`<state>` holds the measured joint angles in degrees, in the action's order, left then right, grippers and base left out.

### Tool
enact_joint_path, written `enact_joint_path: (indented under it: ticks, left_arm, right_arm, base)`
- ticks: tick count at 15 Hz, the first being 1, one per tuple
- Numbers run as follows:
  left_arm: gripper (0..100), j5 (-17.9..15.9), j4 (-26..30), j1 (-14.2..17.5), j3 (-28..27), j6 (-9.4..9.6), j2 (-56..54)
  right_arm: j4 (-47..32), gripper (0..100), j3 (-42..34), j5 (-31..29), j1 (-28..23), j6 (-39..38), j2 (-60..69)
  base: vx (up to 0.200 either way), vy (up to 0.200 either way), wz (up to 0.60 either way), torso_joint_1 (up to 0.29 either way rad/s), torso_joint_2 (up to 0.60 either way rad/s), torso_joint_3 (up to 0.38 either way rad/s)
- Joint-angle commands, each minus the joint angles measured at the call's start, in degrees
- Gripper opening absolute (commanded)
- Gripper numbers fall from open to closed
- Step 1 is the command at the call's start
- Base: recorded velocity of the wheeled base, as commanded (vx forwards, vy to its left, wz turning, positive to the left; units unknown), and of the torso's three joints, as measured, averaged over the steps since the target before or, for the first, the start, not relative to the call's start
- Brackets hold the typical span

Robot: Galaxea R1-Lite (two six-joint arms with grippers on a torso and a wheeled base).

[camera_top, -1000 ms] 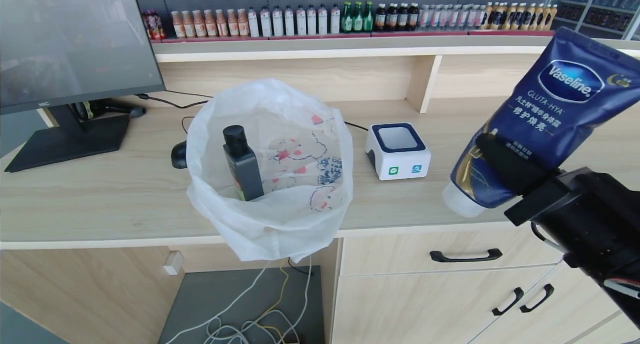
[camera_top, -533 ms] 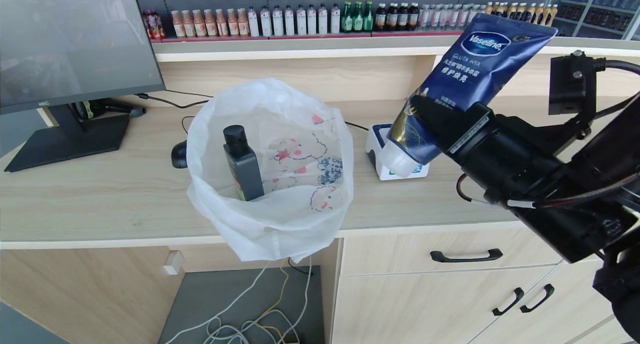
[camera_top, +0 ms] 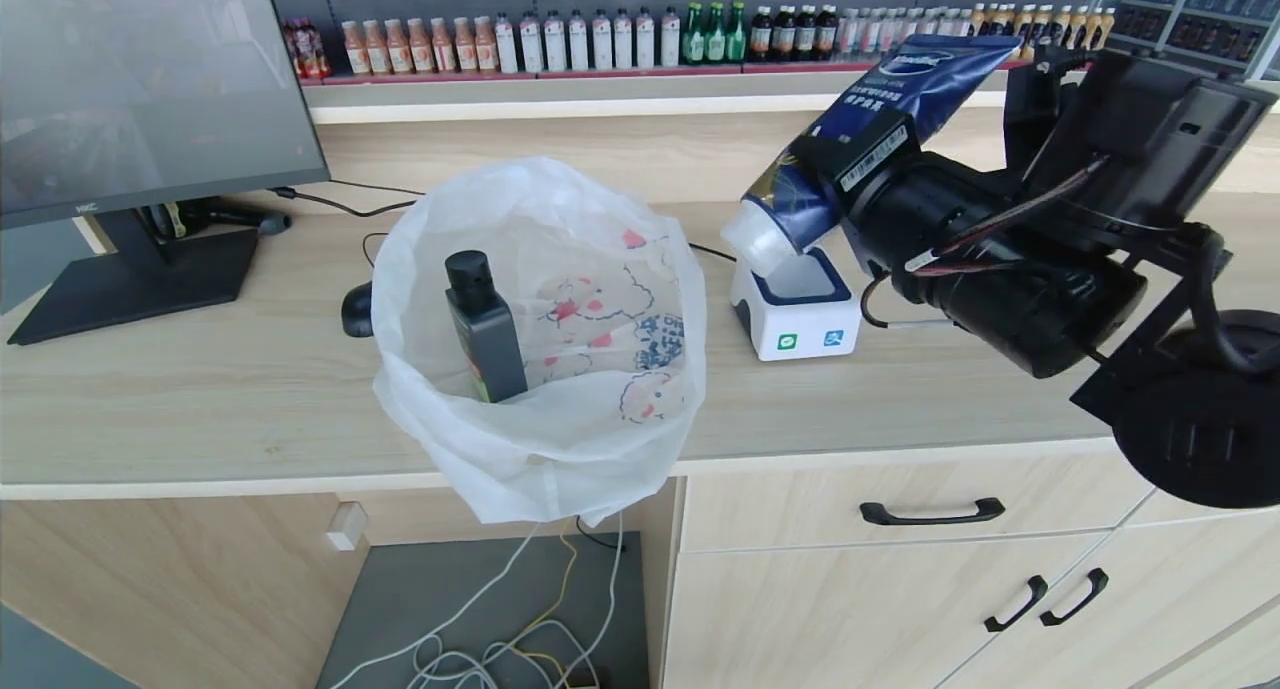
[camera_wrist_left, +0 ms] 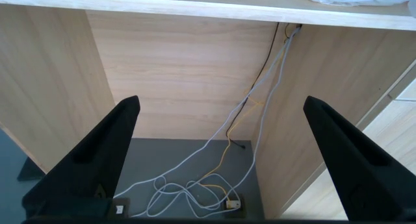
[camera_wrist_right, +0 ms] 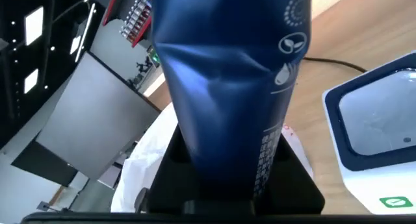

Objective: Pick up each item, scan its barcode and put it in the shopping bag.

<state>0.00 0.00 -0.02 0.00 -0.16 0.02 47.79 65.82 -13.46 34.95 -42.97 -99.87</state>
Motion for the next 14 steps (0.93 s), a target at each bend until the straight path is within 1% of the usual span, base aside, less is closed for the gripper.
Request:
enact_joint_path:
  ticks: [1,6,11,14]
  left_arm:
    - [100,0.00,0.00,0.02,0.00,-0.02,-0.02]
    - [100,0.00,0.00,0.02,0.00,-0.02,-0.02]
    - [100,0.00,0.00,-0.06,0.00,-0.02,-0.02]
    - [100,0.00,0.00,-0.06,0.00,-0.02,-0.02]
  right_arm:
    - [-0.15,0,5.02,0.19,-2.87,-0.89,-6.13]
    - [-0.15,0,6.17,3.88,-8.06,-1.85,-9.73]
    - [-0.06,0,6.17,4.05,-8.23,-2.38,-10.88]
    - [-0.06,0,6.34,5.72,-9.55,-3.96,-11.32]
  base:
    - [0.000,0.000,0.00,0.000,0.00,0.000]
    - [0.000,0.000,0.00,0.000,0.00,0.000]
    - [0.000,0.000,0.00,0.000,0.00,0.000]
    - [0.000,0.000,0.00,0.000,0.00,0.000]
